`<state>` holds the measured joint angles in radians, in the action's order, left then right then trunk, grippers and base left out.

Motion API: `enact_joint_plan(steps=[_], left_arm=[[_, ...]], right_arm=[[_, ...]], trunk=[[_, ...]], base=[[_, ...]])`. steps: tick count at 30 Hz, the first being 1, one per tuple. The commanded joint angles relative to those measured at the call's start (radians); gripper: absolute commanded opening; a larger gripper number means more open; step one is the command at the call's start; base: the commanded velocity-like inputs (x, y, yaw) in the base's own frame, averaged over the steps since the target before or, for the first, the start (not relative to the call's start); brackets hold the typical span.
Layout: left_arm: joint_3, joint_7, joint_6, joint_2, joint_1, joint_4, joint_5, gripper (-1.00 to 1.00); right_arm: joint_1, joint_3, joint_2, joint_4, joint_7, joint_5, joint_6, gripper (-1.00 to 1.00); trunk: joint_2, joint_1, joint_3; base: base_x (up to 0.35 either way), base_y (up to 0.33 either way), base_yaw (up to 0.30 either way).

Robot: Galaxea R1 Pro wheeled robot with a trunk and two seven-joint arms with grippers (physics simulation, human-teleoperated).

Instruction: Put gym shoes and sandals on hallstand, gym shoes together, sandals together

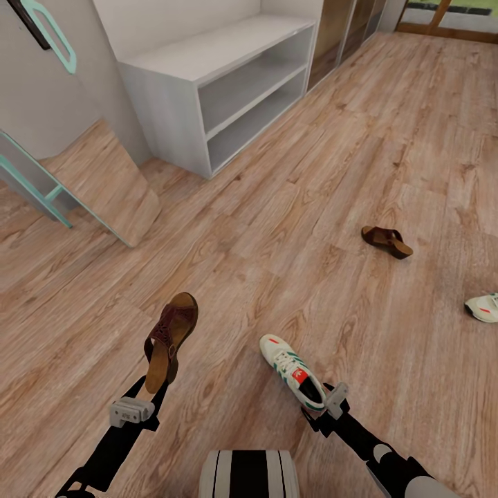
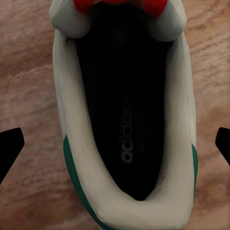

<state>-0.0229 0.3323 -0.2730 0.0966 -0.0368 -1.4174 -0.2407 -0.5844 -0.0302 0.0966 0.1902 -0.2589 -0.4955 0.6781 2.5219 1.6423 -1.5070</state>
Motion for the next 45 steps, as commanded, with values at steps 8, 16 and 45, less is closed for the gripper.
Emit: enact_joint_plan(steps=[8, 16, 45], left_arm=[[0.0, 0.001, 0.0, 0.0, 0.0, 0.0, 0.0, -1.0], [0.0, 0.001, 0.0, 0.0, 0.0, 0.0, 0.0, -1.0], [0.0, 0.001, 0.0, 0.0, 0.0, 0.0, 0.001, -1.0]], right_arm=[[0.0, 0.0, 0.0, 0.0, 0.0, 0.0, 0.0, 1.0], [0.0, 0.0, 0.0, 0.0, 0.0, 0.0, 0.0, 1.0], [-0.001, -0.003, 0.001, 0.002, 0.002, 0.0, -0.002, 1.0]], trunk=[[0.0, 0.0, -0.002], [0.0, 0.0, -0.003], [0.0, 0.0, -0.003]], base=[[0.0, 0.0, 0.021], [0.0, 0.0, 0.006], [0.0, 0.0, 0.001]])
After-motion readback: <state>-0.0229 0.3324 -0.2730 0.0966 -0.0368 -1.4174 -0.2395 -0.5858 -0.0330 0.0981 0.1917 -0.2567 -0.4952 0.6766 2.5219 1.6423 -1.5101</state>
